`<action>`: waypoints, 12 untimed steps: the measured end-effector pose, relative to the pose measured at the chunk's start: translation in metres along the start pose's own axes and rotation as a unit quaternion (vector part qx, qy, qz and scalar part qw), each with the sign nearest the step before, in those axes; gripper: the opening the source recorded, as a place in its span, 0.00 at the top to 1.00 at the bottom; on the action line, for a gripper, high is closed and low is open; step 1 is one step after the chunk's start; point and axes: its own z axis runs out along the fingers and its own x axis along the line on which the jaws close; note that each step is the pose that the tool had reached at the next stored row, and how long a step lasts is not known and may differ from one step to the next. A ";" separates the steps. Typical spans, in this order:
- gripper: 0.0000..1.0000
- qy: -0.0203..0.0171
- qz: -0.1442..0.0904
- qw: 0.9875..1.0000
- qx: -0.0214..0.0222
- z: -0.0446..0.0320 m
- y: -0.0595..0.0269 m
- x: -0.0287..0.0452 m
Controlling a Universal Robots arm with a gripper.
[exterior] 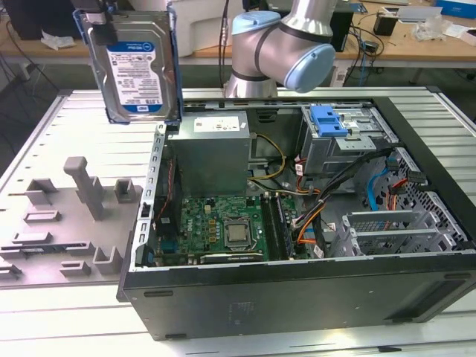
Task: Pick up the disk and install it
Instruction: 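Pick up the disk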
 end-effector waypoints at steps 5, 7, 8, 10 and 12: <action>0.64 0.000 0.000 1.000 0.000 -0.0002 -0.0178 0.0004; 0.64 0.000 0.000 1.000 0.000 -0.0003 -0.0235 0.0005; 0.64 0.000 0.000 1.000 0.000 -0.0003 -0.0264 0.0006; 0.64 0.000 0.000 1.000 0.000 -0.0004 -0.0331 0.0008; 0.64 0.000 0.000 1.000 0.000 -0.0005 -0.0447 0.0010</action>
